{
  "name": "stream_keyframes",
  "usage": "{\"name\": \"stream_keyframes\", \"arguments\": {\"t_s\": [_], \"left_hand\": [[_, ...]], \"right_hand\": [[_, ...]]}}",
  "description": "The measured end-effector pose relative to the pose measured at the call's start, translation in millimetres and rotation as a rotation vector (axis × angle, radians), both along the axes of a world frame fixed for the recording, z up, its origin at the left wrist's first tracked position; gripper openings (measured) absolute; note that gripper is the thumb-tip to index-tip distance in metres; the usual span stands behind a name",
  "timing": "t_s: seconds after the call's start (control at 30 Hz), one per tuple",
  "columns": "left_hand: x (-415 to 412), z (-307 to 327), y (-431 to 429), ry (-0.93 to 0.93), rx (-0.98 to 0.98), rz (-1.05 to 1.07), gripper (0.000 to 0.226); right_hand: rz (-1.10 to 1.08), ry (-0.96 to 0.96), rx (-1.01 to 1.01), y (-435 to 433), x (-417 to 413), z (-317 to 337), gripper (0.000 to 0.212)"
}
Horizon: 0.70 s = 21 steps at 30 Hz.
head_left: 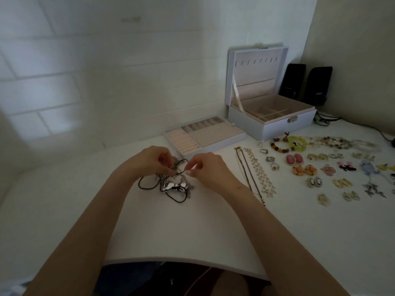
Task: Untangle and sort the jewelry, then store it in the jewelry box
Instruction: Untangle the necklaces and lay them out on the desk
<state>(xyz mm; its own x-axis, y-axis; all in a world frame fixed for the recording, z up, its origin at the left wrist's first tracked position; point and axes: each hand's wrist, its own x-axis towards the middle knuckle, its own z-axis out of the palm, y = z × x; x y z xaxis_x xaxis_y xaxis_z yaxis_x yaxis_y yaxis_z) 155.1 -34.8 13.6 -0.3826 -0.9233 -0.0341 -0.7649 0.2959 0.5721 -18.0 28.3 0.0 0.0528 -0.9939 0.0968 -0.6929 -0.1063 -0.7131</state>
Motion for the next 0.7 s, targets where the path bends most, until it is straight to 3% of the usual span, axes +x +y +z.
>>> {"name": "stream_keyframes", "arguments": {"t_s": [0.13, 0.23, 0.33, 0.47, 0.6, 0.7], "left_hand": [[10, -11, -2, 0.018, 0.016, -0.014, 0.023], [14, -18, -5, -0.048, -0.028, 0.029, 0.024], [17, -19, -7, 0.024, -0.088, 0.151, 0.028], [24, -20, -6, -0.016, -0.032, 0.191, 0.028], [34, -14, -5, -0.052, 0.072, 0.086, 0.021], [32, -15, -7, 0.010, 0.004, 0.131, 0.022]], "right_hand": [[0.082, 0.056, 0.068, 2, 8, -5, 0.030], [0.084, 0.125, 0.031, 4, 10, -12, 0.027], [0.080, 0.133, -0.004, 4, 10, -15, 0.022], [0.081, 0.073, -0.004, 4, 7, -17, 0.022], [0.110, 0.026, 0.018, 4, 6, -18, 0.026], [0.019, -0.132, -0.054, -1, 7, -18, 0.015]]}}
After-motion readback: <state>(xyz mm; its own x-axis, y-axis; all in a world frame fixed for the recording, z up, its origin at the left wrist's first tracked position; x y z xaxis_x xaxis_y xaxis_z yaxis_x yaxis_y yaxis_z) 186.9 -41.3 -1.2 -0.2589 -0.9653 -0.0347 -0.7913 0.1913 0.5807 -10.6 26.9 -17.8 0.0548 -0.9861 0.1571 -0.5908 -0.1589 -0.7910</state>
